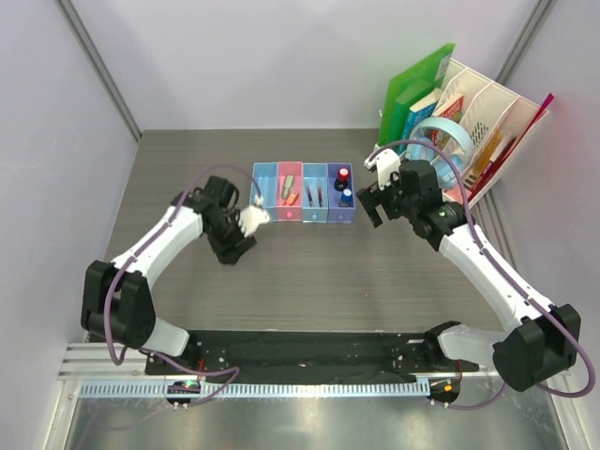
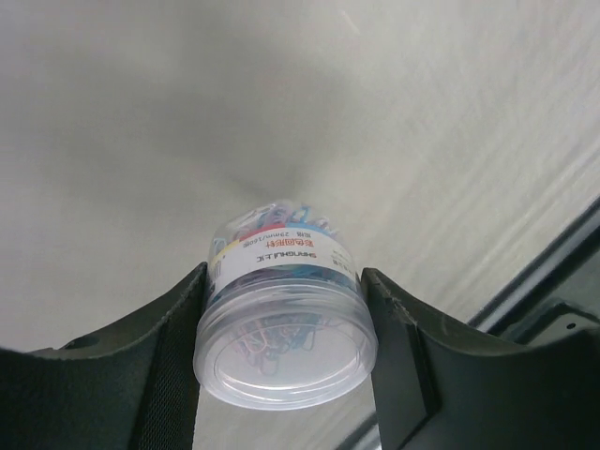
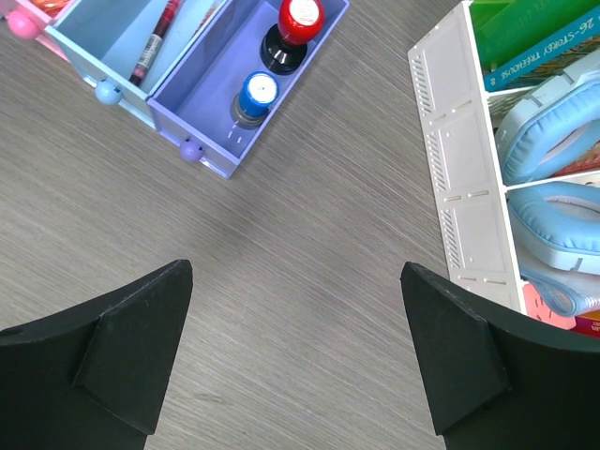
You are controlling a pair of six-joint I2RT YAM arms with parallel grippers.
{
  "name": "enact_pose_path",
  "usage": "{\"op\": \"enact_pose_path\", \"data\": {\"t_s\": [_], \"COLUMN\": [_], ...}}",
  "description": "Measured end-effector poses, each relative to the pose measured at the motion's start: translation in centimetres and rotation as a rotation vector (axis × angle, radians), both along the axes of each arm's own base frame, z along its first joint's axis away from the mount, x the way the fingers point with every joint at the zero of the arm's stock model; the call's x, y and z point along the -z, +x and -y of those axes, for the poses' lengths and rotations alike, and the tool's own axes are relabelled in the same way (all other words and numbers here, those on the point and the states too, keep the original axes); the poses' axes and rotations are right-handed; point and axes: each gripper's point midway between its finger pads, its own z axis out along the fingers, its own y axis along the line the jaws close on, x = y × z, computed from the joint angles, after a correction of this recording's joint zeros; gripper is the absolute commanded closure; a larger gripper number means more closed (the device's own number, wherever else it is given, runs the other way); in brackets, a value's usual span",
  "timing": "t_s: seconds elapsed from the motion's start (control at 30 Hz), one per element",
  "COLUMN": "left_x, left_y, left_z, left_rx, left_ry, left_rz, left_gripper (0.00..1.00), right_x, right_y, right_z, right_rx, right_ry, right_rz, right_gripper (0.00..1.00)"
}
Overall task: Sort the stationery into containers
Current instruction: Pick up the stationery from the center of the board, then place the stationery in the storage box.
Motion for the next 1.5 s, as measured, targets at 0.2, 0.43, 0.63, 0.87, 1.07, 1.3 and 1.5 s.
{"op": "enact_pose_path", "data": {"t_s": [0.2,0.43,0.63,0.87,1.07,1.3,1.5], "left_x": [-11.0,-13.5,-6.1,-4.8,-3.7,-1.3,-1.3], "left_y": [12.1,24.4,28.8,29.5,29.5,28.1,28.1], "left_z": [4.9,10.2,11.9,11.2,10.1,9.5,9.5], "left_rx": [-0.116,-0.273,-0.363,-0.415,-0.421,-0.407,-0.400], "left_ry": [-0.163,-0.312,-0.286,-0.261,-0.217,-0.167,-0.166], "left_rz": [0.296,0.399,0.290,0.294,0.307,0.256,0.260], "left_gripper": [1.00,1.00,1.00,1.00,1.00,0.97,0.37], "right_x": [1.6,5.2,5.5,5.3,5.2,5.2,5.2], "right_y": [1.3,2.2,2.5,2.8,3.0,3.0,3.0], "right_z": [0.8,1.0,1.4,1.8,1.7,1.6,1.6], "right_rx": [0.041,0.059,0.072,0.088,0.093,0.091,0.091], "right_ry": [-0.021,-0.050,-0.048,-0.039,-0.025,-0.018,-0.019], "right_rz": [-0.031,-0.122,-0.123,-0.116,-0.111,-0.113,-0.113], "right_gripper": [0.01,0.00,0.00,0.00,0.00,0.00,0.00]}}
